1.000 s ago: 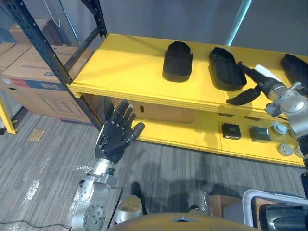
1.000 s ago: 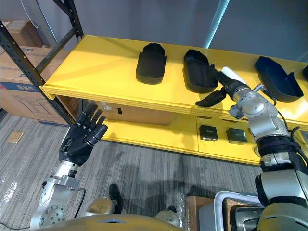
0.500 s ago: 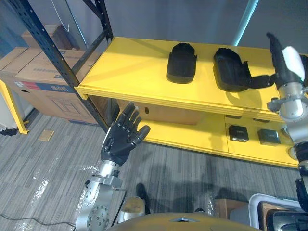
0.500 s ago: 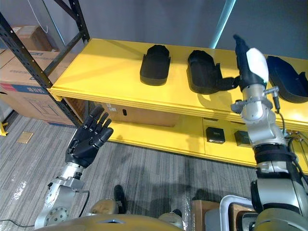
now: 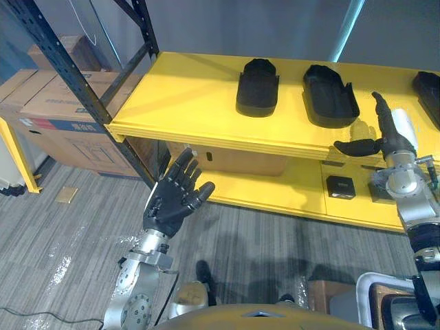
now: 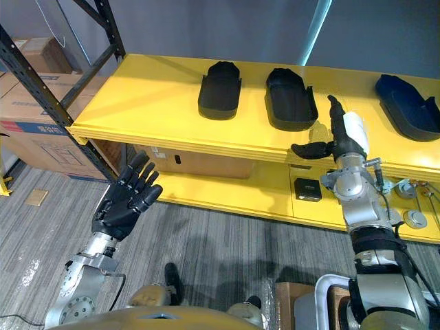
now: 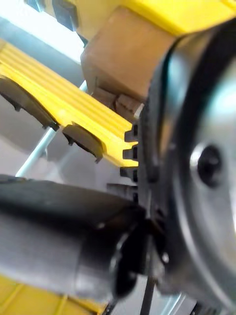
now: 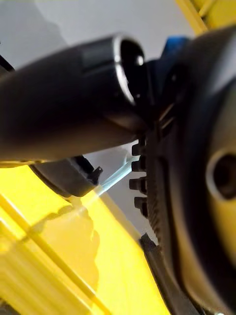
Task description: Walk over and take three plastic housings, then place them on the shelf
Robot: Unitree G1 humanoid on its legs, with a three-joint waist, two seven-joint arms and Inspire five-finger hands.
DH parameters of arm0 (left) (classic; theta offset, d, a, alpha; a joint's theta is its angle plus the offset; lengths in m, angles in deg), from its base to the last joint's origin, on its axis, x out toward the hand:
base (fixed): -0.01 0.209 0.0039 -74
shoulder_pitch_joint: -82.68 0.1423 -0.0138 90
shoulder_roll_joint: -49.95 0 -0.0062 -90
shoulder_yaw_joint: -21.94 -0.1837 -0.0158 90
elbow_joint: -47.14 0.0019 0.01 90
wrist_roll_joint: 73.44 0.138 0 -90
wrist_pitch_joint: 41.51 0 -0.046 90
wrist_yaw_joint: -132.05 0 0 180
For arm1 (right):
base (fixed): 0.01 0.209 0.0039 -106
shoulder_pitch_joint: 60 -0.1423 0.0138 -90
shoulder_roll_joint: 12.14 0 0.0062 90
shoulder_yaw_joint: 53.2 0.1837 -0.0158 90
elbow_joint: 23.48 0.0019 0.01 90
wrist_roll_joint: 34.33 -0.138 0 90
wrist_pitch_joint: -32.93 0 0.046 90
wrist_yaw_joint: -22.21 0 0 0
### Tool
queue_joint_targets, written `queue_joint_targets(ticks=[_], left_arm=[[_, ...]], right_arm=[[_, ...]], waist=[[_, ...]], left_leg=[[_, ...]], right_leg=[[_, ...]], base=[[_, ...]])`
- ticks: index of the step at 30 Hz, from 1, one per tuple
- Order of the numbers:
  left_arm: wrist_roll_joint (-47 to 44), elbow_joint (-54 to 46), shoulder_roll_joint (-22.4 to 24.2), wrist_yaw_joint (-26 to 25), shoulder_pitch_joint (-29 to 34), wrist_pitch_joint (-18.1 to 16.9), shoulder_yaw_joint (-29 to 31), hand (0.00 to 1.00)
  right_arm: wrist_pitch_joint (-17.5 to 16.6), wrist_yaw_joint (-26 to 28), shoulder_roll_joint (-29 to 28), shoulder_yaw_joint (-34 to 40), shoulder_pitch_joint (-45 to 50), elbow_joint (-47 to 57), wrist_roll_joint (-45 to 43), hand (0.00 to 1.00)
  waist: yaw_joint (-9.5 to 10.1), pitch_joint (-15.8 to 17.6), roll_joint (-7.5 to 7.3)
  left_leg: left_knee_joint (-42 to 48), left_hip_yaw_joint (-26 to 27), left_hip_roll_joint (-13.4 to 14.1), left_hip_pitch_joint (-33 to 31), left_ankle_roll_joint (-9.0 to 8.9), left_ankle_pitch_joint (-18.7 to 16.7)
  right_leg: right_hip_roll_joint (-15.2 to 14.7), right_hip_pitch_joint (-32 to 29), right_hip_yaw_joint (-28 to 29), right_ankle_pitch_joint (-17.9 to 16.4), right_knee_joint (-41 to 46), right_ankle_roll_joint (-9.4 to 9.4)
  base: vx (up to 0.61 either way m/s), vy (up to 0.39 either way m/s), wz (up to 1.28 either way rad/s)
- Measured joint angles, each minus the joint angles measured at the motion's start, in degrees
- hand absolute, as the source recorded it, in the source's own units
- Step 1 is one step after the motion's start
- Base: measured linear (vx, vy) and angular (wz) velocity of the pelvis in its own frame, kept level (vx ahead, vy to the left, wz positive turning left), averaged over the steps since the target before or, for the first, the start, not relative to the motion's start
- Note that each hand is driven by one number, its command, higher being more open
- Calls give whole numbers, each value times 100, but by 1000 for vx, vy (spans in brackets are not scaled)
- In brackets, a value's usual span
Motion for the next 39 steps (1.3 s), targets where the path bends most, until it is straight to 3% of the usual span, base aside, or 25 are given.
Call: queue_joint_targets(ticks=[14,34,39], left_arm=[[-6,17,74,-154,-15,-5,-28,100],[-11,22,59,-126,-3,-5,-30,100],[-17,22,59,-126,-6,-5,-45,100]], right_arm=[[479,-767,-579,304,-388,-492,-849,100],[829,-944,-703,399,-1130,-1014,-1240,100],[830,-1093,-702,393,-1411,-1269,-1463,100]], waist=[[20,29,35],[166,191,95],[166,376,153]], left_leg=[[1,-89,-11,-96,-29,-3],[4,-273,-36,-71,-2,25],[3,-317,-31,-85,-32,3]], right_leg=[[-18,-57,-50,-3,58,-8],[34,202,-281,2,-78,1],[28,197,-315,-10,-28,-10]], base=[[7,7,2],[22,9,5],[-13,15,3]])
